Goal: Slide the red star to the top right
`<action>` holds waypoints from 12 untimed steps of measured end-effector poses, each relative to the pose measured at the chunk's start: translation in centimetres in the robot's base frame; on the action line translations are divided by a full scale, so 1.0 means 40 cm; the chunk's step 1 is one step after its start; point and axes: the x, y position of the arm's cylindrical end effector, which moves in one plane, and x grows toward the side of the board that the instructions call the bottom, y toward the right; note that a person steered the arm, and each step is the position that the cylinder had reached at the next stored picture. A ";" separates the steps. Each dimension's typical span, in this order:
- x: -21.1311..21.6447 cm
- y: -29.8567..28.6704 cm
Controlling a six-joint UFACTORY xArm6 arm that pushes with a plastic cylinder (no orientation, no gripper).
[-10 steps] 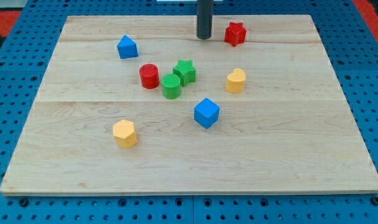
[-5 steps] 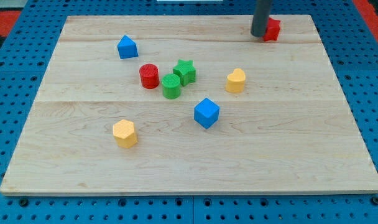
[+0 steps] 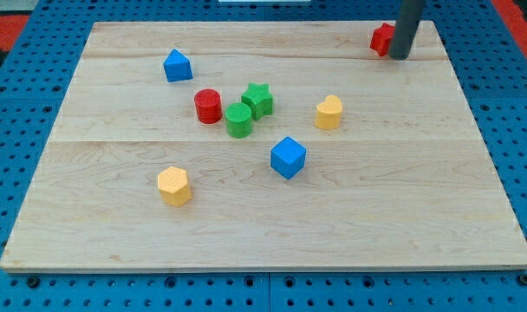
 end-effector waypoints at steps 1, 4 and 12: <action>-0.001 -0.056; -0.025 -0.051; -0.085 -0.008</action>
